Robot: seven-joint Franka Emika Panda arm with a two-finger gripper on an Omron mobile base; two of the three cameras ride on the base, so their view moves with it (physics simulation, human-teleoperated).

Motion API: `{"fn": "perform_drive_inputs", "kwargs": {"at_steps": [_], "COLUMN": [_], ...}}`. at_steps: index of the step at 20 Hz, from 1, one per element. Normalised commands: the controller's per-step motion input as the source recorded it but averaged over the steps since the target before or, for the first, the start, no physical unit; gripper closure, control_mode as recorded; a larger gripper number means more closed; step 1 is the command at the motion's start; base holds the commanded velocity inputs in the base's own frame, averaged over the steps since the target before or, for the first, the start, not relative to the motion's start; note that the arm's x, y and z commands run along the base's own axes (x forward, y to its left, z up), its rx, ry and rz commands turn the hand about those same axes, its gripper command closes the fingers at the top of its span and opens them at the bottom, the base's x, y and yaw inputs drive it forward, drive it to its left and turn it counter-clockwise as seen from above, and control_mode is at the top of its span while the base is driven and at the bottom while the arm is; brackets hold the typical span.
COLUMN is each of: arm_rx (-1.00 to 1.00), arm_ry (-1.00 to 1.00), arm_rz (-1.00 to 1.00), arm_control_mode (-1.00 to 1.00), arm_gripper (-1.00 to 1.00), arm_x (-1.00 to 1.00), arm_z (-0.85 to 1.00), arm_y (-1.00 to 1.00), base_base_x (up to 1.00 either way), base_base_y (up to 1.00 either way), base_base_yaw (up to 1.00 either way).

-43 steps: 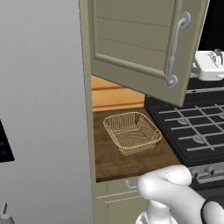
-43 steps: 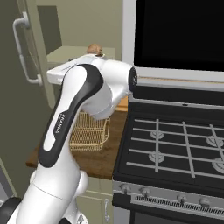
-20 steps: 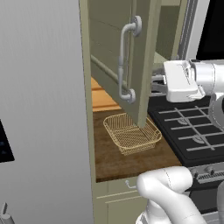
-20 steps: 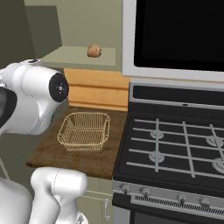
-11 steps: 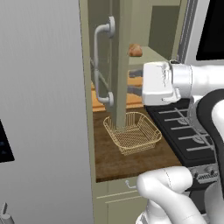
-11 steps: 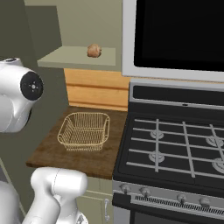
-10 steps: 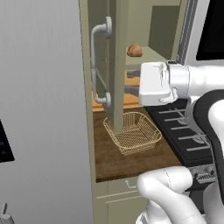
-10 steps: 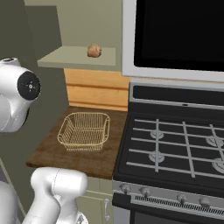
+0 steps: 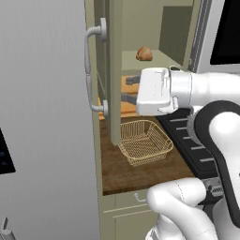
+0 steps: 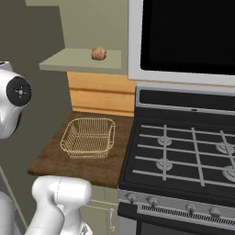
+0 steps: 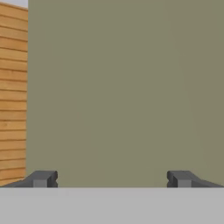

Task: Open the cabinet, pick up the bread from the cabinet and place it in the basket. Then move the basket to the dining counter.

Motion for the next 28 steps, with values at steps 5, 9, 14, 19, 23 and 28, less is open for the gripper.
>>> {"fn": "perform_drive_inputs", "kwargs": {"at_steps": [5,9,14,19,23,28], "arm_rx": [-0.01,-0.03,-0.15,-0.20,-0.14,-0.06], "arm_ry": [-0.05,0.01,0.06,0.12,0.28,0.24], "arm_rz": [-0.23,-0.44,-0.58,-0.66,-0.60,-0.36], "arm_control_mode": [-1.00,-1.00,-1.00,-1.00,-1.00,-1.00], "arm_gripper": [-1.00,-1.00,-1.00,-1.00,-1.00,-1.00], "arm_x": [-0.10,0.00,0.01,0.05,0.03,0.00], "arm_z": [0.06,0.00,0.00,0.00,0.13,0.06], "arm_y": [-0.60,-0.94,-0.59,-0.30,-0.59,-0.78], "base_base_x": [0.00,0.00,0.00,0.00,0.00,0.00], "base_base_y": [0.00,0.00,0.00,0.00,0.00,0.00], "base_base_yaw": [0.00,0.00,0.00,0.00,0.00,0.00]}}
